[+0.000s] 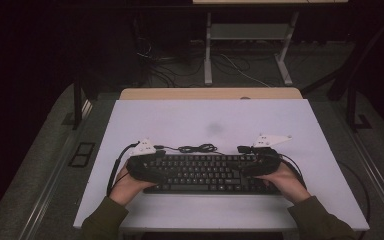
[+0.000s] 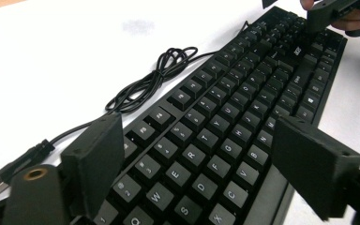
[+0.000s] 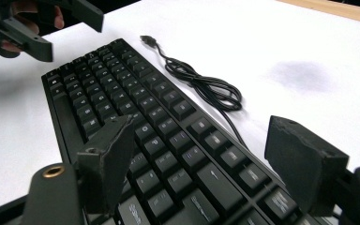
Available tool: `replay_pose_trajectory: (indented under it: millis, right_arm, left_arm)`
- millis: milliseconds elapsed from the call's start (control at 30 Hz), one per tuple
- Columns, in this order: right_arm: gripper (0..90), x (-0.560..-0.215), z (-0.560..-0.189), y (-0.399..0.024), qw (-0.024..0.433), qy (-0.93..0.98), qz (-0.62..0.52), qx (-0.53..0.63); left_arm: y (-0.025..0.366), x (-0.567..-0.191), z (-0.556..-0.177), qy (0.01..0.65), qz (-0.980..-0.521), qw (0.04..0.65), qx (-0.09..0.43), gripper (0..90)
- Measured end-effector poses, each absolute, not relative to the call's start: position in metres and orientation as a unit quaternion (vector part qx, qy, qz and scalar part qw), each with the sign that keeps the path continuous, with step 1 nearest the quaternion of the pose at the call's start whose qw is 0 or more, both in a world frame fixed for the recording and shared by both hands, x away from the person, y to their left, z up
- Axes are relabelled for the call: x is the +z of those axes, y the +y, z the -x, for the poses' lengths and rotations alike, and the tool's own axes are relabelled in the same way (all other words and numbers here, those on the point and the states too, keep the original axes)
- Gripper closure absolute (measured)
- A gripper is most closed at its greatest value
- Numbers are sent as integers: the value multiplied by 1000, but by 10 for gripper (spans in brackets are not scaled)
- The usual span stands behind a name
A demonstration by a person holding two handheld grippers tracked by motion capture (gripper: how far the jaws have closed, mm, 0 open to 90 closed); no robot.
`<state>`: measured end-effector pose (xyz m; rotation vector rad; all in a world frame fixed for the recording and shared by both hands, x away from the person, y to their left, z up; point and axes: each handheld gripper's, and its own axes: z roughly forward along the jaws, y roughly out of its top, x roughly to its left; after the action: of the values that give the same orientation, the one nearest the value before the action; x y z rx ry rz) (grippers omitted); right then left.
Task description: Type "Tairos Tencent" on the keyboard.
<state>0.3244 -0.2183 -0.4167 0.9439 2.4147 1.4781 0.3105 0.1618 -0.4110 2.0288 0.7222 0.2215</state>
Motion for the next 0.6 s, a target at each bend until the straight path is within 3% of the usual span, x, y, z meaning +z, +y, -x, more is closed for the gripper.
replay_pose_trajectory:
  millis: [600]
  right_arm:
    - [181, -423, -293, -263, 107, 785, -338, 508]
  left_arm:
    - [184, -416, -292, 303, -813, 487, 102, 37]
